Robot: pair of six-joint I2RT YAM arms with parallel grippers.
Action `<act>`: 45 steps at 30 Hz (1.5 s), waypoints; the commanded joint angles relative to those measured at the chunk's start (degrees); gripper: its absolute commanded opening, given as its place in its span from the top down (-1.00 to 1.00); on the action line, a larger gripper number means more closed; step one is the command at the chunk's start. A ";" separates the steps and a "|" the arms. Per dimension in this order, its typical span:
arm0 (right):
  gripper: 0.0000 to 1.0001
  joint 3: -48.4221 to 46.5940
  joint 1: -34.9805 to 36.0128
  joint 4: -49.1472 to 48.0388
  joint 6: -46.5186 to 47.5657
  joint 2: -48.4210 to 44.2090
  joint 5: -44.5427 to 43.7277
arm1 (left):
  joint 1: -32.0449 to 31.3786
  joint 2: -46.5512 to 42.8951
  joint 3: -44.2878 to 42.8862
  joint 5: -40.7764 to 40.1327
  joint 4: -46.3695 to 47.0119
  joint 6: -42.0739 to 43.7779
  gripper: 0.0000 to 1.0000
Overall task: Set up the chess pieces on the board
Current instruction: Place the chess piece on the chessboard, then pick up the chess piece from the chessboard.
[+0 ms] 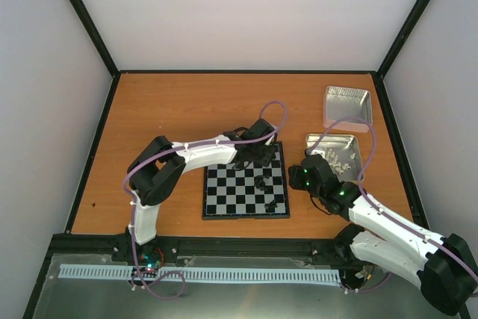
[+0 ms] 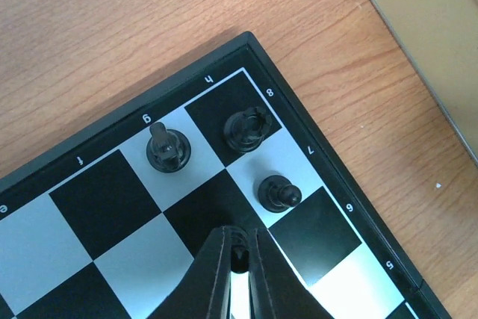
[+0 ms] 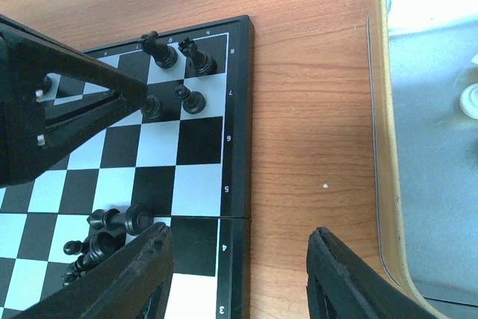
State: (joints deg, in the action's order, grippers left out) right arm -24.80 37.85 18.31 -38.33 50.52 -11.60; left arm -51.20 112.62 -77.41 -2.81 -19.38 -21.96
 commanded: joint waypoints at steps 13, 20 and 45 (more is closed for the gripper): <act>0.00 0.58 -0.66 0.77 -0.88 -1.22 -1.22 | -0.34 2.46 -3.23 -2.48 -1.72 2.72 0.74; 0.01 0.05 -0.66 0.70 -0.32 -0.95 0.81 | -0.39 -2.53 -1.97 0.06 -1.27 3.02 0.28; 0.18 -19.14 1.51 4.20 8.94 29.45 16.30 | 3.54 -50.01 35.34 -16.75 9.26 -7.37 -0.23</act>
State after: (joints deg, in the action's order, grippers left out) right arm -41.19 38.22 20.73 -28.29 76.66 5.89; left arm -48.25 68.31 -44.88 -14.74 -14.94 -26.50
